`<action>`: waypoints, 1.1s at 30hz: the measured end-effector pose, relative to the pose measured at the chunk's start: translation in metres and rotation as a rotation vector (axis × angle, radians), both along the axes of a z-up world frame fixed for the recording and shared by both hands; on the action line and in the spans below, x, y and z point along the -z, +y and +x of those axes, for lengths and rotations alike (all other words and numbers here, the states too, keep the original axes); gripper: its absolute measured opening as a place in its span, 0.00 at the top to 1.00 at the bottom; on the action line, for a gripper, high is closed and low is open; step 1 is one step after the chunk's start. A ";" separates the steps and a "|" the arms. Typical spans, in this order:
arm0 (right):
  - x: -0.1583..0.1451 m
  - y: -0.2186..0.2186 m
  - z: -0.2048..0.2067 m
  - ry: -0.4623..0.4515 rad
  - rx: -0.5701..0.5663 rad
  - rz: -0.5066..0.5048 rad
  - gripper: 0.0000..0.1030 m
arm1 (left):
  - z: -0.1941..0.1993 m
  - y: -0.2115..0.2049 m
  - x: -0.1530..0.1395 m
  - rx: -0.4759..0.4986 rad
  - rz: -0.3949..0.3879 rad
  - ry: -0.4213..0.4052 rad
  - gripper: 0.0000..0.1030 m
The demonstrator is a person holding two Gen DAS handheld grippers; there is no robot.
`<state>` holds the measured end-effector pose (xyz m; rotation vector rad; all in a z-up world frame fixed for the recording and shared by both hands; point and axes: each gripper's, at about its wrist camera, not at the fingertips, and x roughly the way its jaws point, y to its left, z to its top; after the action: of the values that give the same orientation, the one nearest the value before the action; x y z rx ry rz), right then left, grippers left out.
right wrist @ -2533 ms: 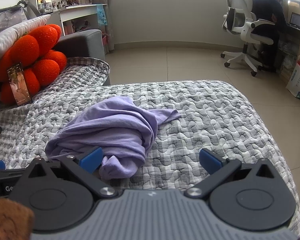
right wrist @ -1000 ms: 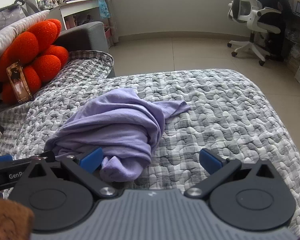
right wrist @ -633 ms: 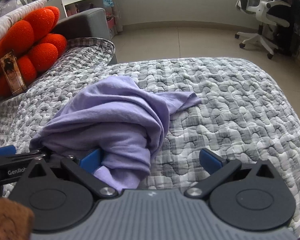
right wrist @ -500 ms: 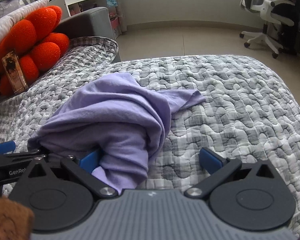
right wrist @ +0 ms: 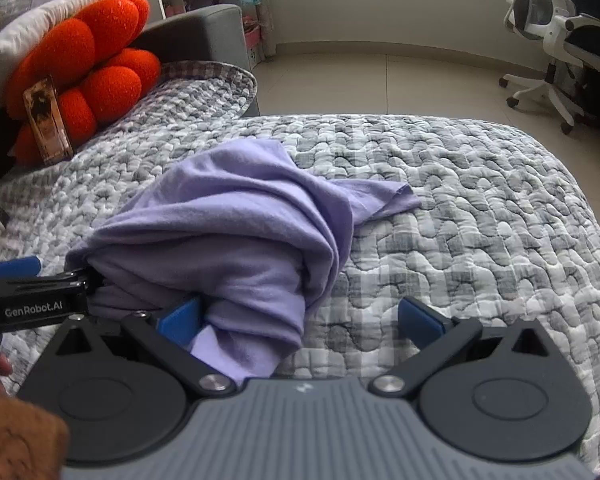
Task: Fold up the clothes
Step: 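Grasp the lavender garment edge with the left tool while the right tool grasps another edge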
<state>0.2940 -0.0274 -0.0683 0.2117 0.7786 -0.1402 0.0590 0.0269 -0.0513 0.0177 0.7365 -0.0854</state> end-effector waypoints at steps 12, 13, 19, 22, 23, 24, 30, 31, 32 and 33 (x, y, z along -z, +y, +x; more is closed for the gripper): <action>-0.009 0.002 -0.008 -0.019 -0.030 0.172 0.62 | -0.007 0.000 -0.007 0.057 -0.136 -0.010 0.77; -0.011 0.003 -0.009 -0.021 -0.036 0.175 0.72 | -0.008 0.000 -0.008 0.061 -0.144 -0.011 0.79; -0.020 0.003 -0.016 -0.058 -0.052 0.191 0.86 | -0.015 0.000 -0.014 0.069 -0.158 -0.031 0.84; -0.026 0.002 -0.021 -0.088 -0.054 0.199 0.88 | -0.018 0.005 -0.019 0.061 -0.179 -0.044 0.83; -0.029 0.003 -0.023 -0.103 -0.052 0.197 0.88 | -0.019 0.007 -0.022 0.059 -0.187 -0.051 0.84; -0.033 0.003 -0.025 -0.121 -0.050 0.195 0.88 | -0.020 0.008 -0.024 0.060 -0.195 -0.057 0.86; -0.049 0.000 -0.037 -0.214 -0.022 0.190 0.89 | -0.027 0.014 -0.032 0.094 -0.230 -0.076 0.96; -0.051 -0.001 -0.038 -0.226 -0.019 0.194 0.89 | -0.028 0.013 -0.033 0.103 -0.232 -0.081 0.96; -0.053 -0.002 -0.040 -0.238 -0.016 0.200 0.89 | -0.028 0.012 -0.034 0.111 -0.234 -0.082 0.96; -0.055 -0.003 -0.041 -0.249 -0.015 0.207 0.89 | -0.029 0.011 -0.034 0.118 -0.236 -0.083 0.93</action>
<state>0.2532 -0.0308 -0.0134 0.4116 0.5458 -0.0177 0.0302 0.0384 -0.0170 -0.1600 0.6383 -0.2824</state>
